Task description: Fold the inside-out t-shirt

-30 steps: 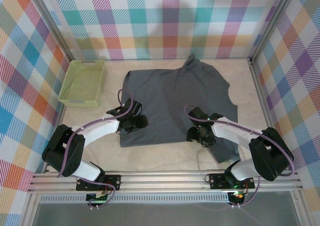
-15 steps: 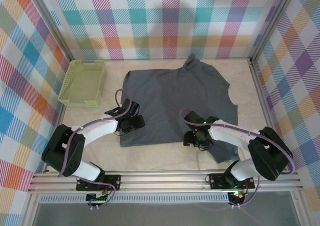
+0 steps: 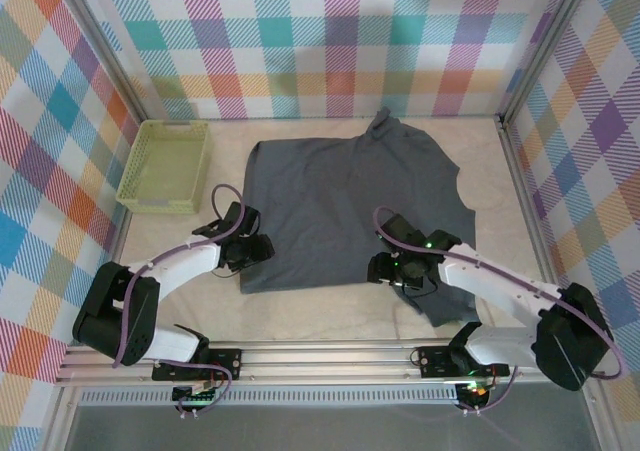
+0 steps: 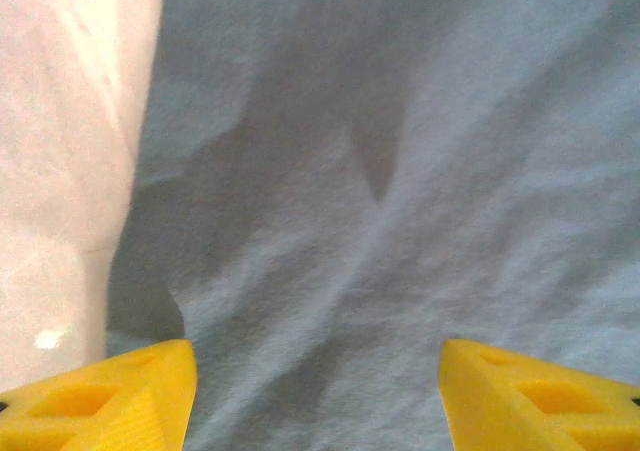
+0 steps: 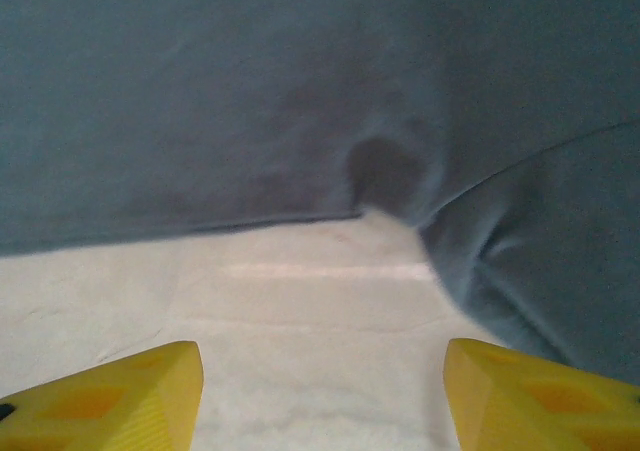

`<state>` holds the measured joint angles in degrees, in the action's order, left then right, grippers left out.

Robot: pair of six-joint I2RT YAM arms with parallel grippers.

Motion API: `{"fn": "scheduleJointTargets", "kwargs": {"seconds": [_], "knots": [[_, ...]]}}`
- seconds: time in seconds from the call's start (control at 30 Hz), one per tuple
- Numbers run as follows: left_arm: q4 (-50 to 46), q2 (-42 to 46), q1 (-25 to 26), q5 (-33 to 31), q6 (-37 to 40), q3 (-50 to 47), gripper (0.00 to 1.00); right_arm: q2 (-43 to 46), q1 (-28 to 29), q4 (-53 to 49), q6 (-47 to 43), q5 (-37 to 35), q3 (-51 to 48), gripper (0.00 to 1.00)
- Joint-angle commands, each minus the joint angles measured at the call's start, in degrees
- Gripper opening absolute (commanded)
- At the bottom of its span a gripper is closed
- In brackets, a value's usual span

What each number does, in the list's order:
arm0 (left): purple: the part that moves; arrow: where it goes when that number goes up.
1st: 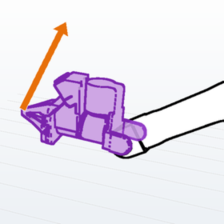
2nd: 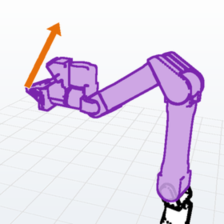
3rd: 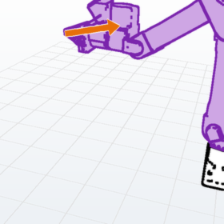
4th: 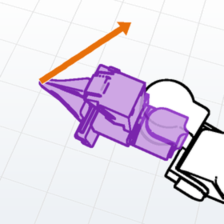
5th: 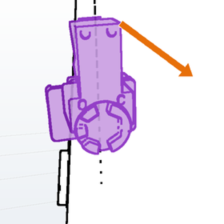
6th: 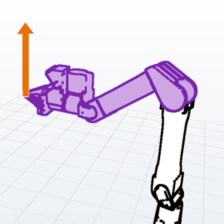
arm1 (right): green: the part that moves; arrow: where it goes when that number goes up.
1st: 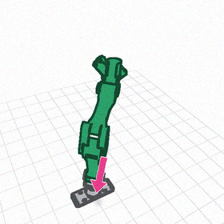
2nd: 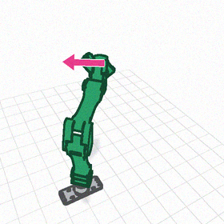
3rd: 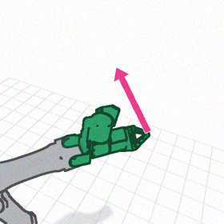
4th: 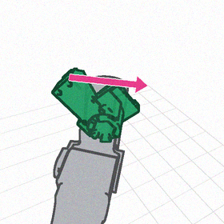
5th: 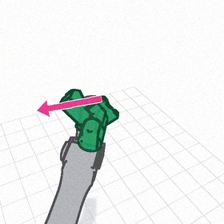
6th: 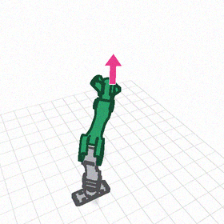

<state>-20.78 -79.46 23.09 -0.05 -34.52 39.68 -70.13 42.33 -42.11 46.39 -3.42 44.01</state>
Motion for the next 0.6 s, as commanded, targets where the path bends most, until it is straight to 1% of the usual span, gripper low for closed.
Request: {"fn": "scheduleJointTargets", "kwargs": {"seconds": [0.0, 0.1, 0.17, 0.27, 0.4, 0.57], "knots": [[0.42, -1.2, -0.22, 1.9, 1.14, 3.85, 0.65, -2.55, 0.21, -2.6, -0.05, -0.09, -1.67, 0.64], [0.39, -2.19, 0.02, 2.14, 1.13, 5.21, 0.65, -2.22, 0.61, -3.72, 2.33, -1.78, -3.76, 0.64], [0.39, -2.89, 0.11, 2.33, 1.12, 5.78, 0.65, -1.8, 0.75, -4.81, 3.51, -2.65, -4.99, 0.68], [0.61, -3.46, 0.2, 2.45, 1.15, 6.02, 0.65, -1.47, 1.3, -4.13, 4.96, -1.98, -6.92, 0.72], [0.6, -3.77, 0.27, 1.99, 1.38, 6.14, 0.65, -3.05, 1.29, -3.77, 6.05, -3.25, -7.86, 0.74], [0.66, -4.21, 0.25, 1.57, 1.81, 6.24, 0.65, -5.66, 1.36, -3.88, 6.43, -6.55, -7.47, 0.75]]}}
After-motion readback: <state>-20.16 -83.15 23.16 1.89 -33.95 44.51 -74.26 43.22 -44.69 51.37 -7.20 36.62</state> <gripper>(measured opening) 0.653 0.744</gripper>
